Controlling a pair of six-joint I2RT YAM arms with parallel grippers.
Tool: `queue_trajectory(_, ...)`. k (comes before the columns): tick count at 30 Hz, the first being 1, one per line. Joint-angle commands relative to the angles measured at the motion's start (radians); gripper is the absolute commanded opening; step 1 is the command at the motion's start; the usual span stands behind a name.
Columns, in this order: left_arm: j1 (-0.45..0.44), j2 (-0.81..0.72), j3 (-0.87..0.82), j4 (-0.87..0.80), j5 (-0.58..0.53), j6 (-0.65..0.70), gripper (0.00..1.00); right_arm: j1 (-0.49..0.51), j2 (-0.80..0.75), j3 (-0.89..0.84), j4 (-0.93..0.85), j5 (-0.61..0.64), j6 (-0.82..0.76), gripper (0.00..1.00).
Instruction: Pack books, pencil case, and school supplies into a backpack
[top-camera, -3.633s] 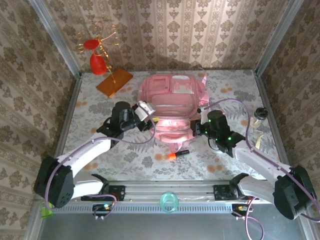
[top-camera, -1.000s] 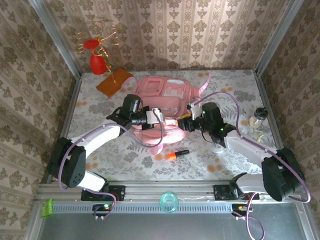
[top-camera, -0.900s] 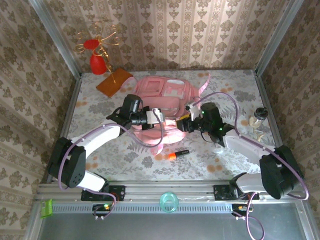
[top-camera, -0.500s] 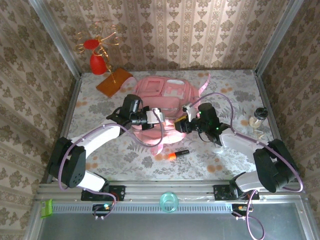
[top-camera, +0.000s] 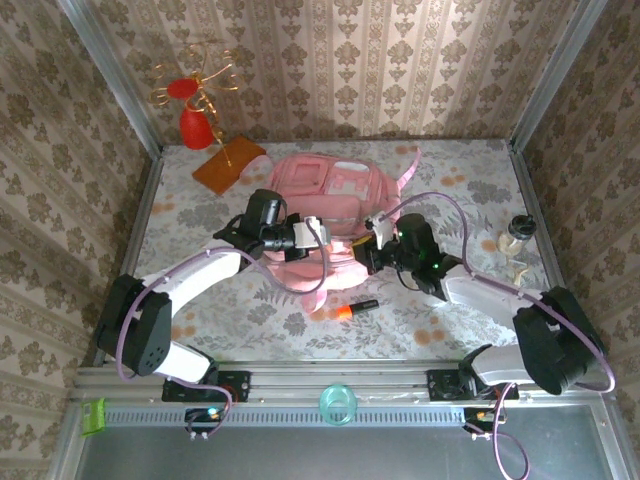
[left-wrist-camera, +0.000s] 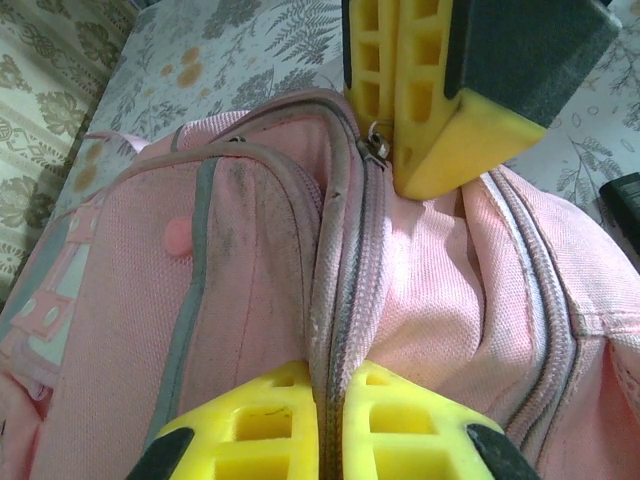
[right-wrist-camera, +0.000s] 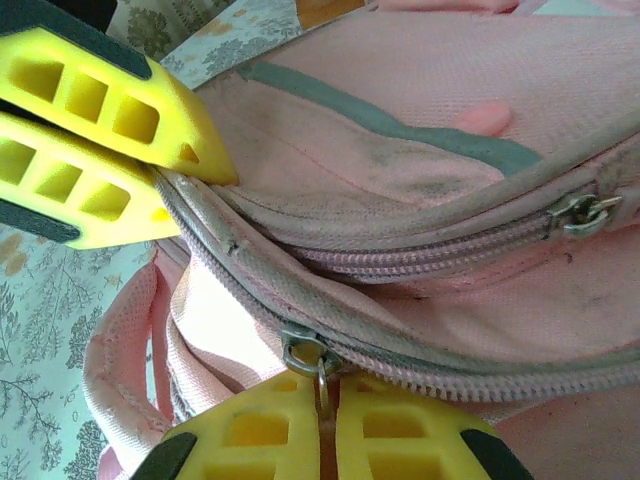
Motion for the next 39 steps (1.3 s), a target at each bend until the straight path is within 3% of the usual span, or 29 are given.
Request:
queue_trajectory(1, 0.030, -0.043, 0.020, 0.033, 0.038, -0.005, 0.00, -0.018, -0.048, -0.023, -0.083, 0.091, 0.001, 0.00)
queue_trajectory(12, 0.097, -0.093, -0.044, 0.030, 0.053, 0.045, 0.00, -0.121, -0.010, 0.061, -0.307, 0.166, 0.054, 0.00)
queue_trajectory(16, 0.110, -0.098, -0.065, 0.029, 0.040, 0.066, 0.00, -0.138, 0.019, 0.101, -0.352, 0.119, 0.045, 0.00)
queue_trajectory(21, 0.114, -0.084, -0.062, 0.021, 0.033, 0.077, 0.00, -0.119, 0.016, 0.131, -0.366, -0.033, -0.014, 0.00)
queue_trajectory(24, 0.115, -0.081, -0.061, 0.024, 0.045, 0.077, 0.00, -0.101, 0.009, 0.133, -0.354, 0.005, -0.017, 0.00)
queue_trajectory(28, 0.117, -0.103, -0.083, 0.040, 0.097, 0.079, 0.00, -0.127, 0.057, 0.176, -0.405, 0.186, 0.027, 0.00)
queue_trajectory(31, 0.167, -0.126, -0.105, 0.056, 0.138, 0.082, 0.00, -0.168, 0.134, 0.237, -0.445, 0.231, 0.067, 0.00)
queue_trajectory(39, 0.204, -0.151, -0.129, 0.059, 0.220, 0.113, 0.00, -0.249, 0.330, 0.381, -0.486, 0.207, 0.141, 0.00)
